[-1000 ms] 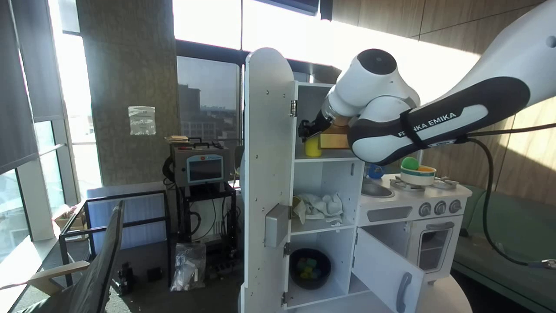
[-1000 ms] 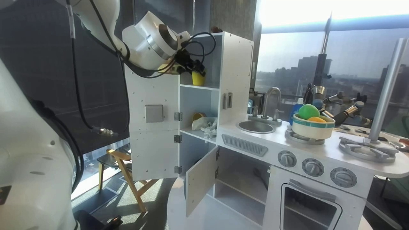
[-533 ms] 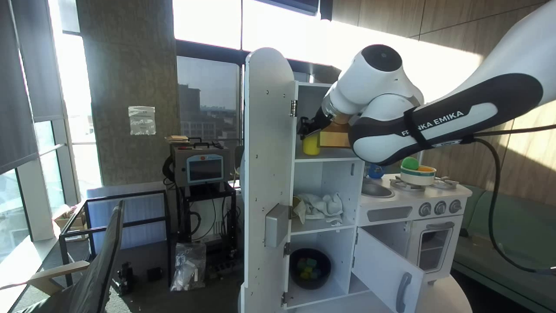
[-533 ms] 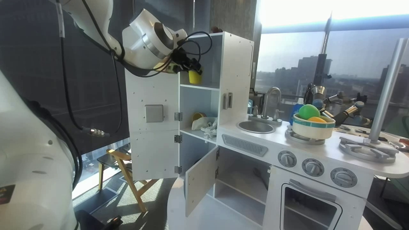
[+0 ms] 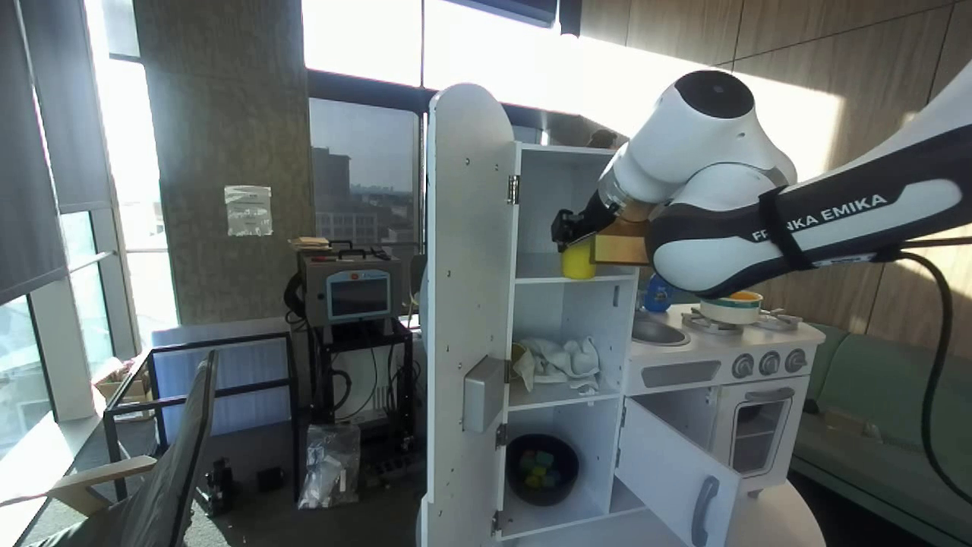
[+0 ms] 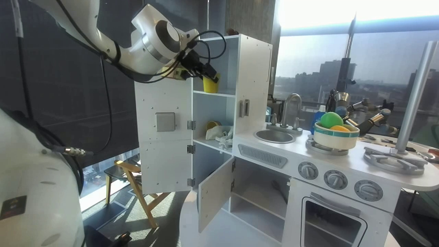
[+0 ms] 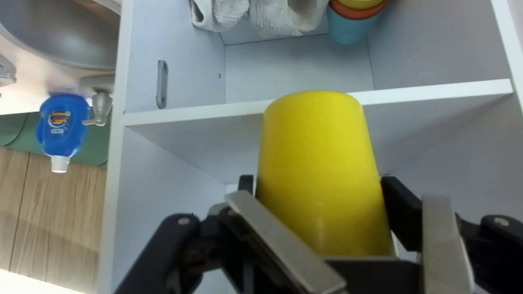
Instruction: Remove the object from the shelf
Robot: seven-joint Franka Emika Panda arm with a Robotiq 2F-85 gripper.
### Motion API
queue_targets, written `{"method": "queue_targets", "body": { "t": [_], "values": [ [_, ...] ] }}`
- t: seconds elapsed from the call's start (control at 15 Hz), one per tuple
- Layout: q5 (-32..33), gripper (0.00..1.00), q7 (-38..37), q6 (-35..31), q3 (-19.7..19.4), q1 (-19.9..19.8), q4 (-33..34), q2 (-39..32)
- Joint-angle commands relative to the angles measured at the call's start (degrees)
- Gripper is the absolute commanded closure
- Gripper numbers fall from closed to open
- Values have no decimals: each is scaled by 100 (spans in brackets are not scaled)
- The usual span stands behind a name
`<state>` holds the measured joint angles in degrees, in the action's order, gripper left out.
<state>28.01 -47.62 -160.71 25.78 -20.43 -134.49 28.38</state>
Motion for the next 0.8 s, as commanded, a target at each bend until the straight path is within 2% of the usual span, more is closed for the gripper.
{"method": "queue_targets", "body": {
  "t": [0.0, 0.33, 0.4, 0.67, 0.73],
  "values": [
    [-250, 48, 238, 313, -471, 384, -666, 923],
    [-423, 48, 244, 1061, -753, 390, -1072, 1606],
    [-525, 48, 226, 1049, -942, 596, -1903, 2322],
    [-822, 48, 448, 1399, -1414, 681, -2971, 3216],
    [-376, 48, 229, 1651, -1697, 809, -2314, 2686]
  ]
}}
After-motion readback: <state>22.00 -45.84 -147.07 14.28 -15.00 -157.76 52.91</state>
